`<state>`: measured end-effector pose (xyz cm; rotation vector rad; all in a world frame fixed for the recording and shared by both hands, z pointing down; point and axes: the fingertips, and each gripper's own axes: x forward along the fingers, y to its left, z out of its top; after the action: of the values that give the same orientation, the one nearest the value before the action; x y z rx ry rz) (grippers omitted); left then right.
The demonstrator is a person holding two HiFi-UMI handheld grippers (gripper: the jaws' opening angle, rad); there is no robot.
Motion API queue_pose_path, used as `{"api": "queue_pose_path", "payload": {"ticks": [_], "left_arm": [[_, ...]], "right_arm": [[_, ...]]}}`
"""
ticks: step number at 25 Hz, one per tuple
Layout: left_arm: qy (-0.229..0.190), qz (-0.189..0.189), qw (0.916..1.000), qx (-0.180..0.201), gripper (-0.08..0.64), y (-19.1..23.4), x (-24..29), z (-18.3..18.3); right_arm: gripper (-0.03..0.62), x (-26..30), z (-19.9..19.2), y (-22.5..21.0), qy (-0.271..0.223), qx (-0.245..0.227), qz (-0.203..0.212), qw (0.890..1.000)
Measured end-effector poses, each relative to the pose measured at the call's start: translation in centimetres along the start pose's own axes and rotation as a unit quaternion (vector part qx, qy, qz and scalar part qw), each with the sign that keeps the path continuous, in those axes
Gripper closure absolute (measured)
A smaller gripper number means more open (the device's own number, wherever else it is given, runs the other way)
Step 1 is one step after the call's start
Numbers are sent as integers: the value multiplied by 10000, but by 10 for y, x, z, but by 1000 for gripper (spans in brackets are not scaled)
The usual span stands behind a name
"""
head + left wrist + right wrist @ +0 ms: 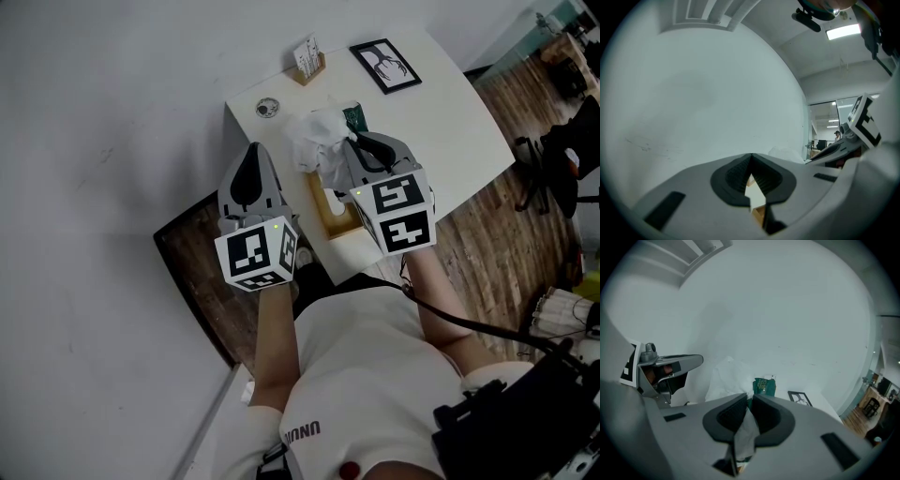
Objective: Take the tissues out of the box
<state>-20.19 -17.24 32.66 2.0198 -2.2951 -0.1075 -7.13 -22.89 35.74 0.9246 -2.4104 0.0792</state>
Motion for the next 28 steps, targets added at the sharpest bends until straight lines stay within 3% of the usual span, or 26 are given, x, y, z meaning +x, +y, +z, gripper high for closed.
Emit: {"api": "queue_pose_path", "payload": {"ticks": [28], "left_arm": [[26,14,10000,-1,549,4,-1,-5]], "right_arm": [[537,-3,5,-1,-154,-97,-143,9997]]}}
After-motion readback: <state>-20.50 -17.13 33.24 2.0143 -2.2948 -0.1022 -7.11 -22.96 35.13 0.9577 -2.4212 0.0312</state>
